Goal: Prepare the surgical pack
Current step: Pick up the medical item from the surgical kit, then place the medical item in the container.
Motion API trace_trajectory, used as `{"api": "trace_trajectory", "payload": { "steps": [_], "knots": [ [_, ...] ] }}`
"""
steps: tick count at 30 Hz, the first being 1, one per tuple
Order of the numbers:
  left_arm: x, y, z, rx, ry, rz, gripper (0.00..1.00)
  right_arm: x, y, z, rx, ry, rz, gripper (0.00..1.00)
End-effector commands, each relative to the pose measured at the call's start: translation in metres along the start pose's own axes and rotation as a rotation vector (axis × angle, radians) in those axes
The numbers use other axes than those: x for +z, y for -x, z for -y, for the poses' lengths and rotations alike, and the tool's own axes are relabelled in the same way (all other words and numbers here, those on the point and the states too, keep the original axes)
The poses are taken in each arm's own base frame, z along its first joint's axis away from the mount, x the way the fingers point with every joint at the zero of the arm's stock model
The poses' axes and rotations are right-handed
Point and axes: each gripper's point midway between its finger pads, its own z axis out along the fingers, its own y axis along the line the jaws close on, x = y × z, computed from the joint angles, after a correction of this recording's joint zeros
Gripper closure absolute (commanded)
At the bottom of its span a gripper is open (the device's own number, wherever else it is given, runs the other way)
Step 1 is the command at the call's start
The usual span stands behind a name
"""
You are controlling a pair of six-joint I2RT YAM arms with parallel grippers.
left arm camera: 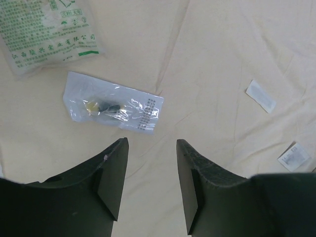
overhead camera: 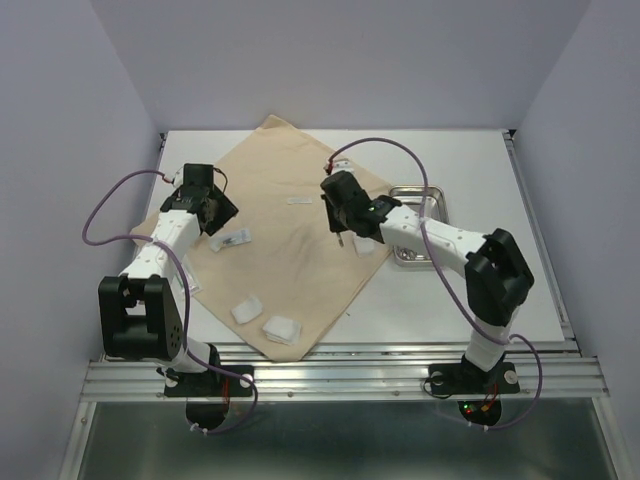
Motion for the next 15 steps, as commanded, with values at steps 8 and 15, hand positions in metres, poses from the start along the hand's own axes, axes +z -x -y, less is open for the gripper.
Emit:
{"api": "trace_trajectory", "payload": {
  "steps": [8, 15],
  "knots": [
    [0.005, -0.013, 0.007, 0.124, -0.043, -0.038, 0.45, -0.043, 0.011, 0.160, 0.194, -0.253, 0.074, 0.95],
    [0.010, -0.022, 0.011, 0.134, -0.061, -0.071, 0.45, -0.041, -0.012, 0.214, 0.221, -0.350, 0.028, 0.94]
  ]
}}
